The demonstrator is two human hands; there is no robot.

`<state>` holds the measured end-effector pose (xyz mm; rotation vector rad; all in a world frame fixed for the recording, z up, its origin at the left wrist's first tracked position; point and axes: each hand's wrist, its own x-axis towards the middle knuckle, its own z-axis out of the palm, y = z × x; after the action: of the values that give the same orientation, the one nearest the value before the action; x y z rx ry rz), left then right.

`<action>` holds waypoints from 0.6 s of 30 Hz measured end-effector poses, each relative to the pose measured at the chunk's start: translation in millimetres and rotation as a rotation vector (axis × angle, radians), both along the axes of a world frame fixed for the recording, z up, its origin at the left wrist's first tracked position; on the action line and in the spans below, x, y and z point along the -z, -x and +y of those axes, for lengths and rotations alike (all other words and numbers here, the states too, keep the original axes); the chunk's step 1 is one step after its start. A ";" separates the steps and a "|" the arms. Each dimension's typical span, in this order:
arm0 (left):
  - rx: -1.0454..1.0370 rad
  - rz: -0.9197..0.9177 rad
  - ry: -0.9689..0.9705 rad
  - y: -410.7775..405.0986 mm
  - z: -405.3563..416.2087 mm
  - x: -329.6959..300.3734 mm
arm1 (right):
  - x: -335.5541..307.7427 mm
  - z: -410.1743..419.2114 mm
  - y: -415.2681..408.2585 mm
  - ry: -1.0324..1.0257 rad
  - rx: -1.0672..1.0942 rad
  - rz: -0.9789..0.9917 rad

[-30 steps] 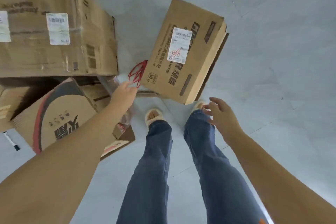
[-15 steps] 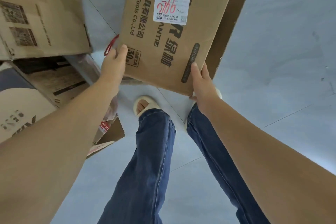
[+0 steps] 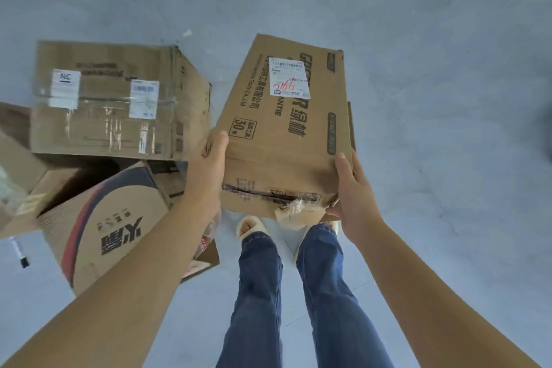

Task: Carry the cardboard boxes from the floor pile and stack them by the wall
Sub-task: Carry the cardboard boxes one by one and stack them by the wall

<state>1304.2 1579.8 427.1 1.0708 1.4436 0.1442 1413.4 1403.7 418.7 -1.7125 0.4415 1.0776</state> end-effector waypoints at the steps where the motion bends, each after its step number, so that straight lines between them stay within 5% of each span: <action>1: -0.020 -0.013 -0.015 5.2 -1.0 -25.2 | -24.5 1.3 1.8 -0.016 -0.015 -0.027; 9: -0.243 -0.184 -0.166 48.8 -30.5 -181.9 | -171.5 -3.1 3.7 -0.215 -0.248 -0.224; 18: -0.574 -0.205 -0.280 66.2 -120.9 -248.4 | -250.9 -14.0 -23.5 -0.280 -0.651 -0.233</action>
<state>1238.0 1459.0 675.5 0.8038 1.5348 0.8624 1436.9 1389.7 669.7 -1.7353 -0.4321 1.2927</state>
